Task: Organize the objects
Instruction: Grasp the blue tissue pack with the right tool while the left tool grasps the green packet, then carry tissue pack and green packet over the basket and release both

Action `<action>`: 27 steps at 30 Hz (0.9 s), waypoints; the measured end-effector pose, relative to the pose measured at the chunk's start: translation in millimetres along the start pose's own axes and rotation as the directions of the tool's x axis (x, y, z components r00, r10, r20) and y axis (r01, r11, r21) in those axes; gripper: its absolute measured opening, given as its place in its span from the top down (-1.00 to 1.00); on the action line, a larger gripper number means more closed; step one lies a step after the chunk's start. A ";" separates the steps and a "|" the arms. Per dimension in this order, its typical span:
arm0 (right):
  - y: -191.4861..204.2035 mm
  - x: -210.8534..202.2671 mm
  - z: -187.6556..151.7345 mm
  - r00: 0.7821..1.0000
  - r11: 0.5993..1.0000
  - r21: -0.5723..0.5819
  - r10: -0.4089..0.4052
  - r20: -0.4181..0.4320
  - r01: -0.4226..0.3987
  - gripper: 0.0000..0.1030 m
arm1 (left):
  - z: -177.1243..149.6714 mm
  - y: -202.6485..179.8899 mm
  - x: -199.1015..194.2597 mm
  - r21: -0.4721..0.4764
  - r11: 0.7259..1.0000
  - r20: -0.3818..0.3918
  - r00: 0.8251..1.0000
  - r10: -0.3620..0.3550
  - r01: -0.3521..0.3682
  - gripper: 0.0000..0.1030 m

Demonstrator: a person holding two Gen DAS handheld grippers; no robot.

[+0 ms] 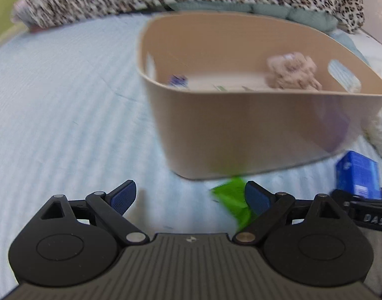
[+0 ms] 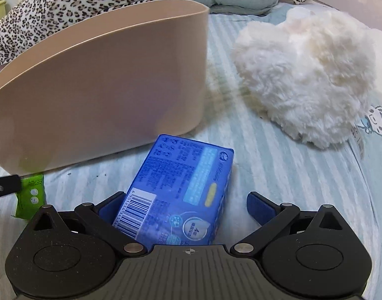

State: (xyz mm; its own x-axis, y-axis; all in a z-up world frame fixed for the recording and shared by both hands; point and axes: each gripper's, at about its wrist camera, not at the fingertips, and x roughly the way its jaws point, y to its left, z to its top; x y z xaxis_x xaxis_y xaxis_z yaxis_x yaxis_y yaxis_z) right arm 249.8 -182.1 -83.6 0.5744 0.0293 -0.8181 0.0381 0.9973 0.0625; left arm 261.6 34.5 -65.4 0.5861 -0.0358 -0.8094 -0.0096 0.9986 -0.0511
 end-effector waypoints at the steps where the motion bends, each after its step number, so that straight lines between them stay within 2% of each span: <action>1: -1.7 0.3 -0.6 1.000 1.000 0.004 0.007 0.001 -0.007 -0.99 | 0.6 -1.8 5.5 -0.017 0.999 -0.032 0.999 -0.028 0.028 -0.82; 3: -2.0 0.8 -1.0 1.000 1.000 0.001 0.013 0.001 -0.013 -0.95 | 0.0 -5.8 17.0 -0.037 0.998 -0.087 0.995 -0.051 0.047 -0.81; 5: -0.5 -0.4 -1.9 1.000 1.000 -0.017 0.022 0.003 -0.022 -0.77 | -0.5 -9.7 20.1 -0.023 0.999 -0.085 0.996 -0.034 0.032 -0.78; 7: -2.3 -2.2 -4.6 0.999 0.999 -0.035 0.034 0.017 -0.034 -0.55 | -2.1 -10.4 19.6 -0.011 0.999 -0.072 0.997 -0.037 0.036 -0.54; 8: -3.1 -4.1 -5.8 0.999 0.999 -0.036 0.042 0.027 -0.041 -0.41 | -2.9 -9.7 18.5 -0.011 0.999 -0.065 0.997 -0.043 0.043 -0.31; 9: -4.7 -6.7 -7.3 0.998 0.998 -0.027 0.052 0.041 -0.051 -0.38 | -3.2 -9.2 17.3 -0.009 0.998 -0.059 0.997 -0.057 0.056 -0.05; 10: -6.8 -7.8 -8.4 0.997 0.998 -0.012 0.063 0.051 -0.062 -0.35 | -3.3 -9.1 16.2 -0.005 0.998 -0.055 0.996 -0.067 0.067 0.07; 11: -9.8 -9.3 -9.7 0.995 0.997 0.006 0.075 0.059 -0.076 -0.30 | -3.8 -9.6 15.0 0.003 0.997 -0.050 0.996 -0.072 0.073 0.34; 12: -12.4 -10.9 -11.2 0.994 0.996 0.018 0.086 0.065 -0.087 -0.27 | -4.5 -10.1 14.0 0.013 0.997 -0.050 0.996 -0.079 0.079 0.46; 20: -18.7 -28.0 -21.3 0.986 0.987 0.026 0.153 0.071 -0.155 -0.22 | -8.7 -10.4 -0.1 0.063 0.993 -0.035 0.994 -0.099 0.101 0.55; 27: -18.4 -54.5 -20.5 0.969 0.974 0.031 0.221 0.112 -0.226 -0.21 | -14.7 -9.2 -28.7 0.128 0.987 0.060 0.992 -0.108 0.100 0.55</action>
State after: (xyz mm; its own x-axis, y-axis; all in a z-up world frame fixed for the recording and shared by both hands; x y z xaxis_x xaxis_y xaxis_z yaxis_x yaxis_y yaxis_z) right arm 201.0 -200.8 -51.9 0.6564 0.2412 -0.7148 -0.0670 0.9624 0.2632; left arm 232.9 25.7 -50.2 0.6316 -0.1415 -0.7623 0.1528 0.9866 -0.0566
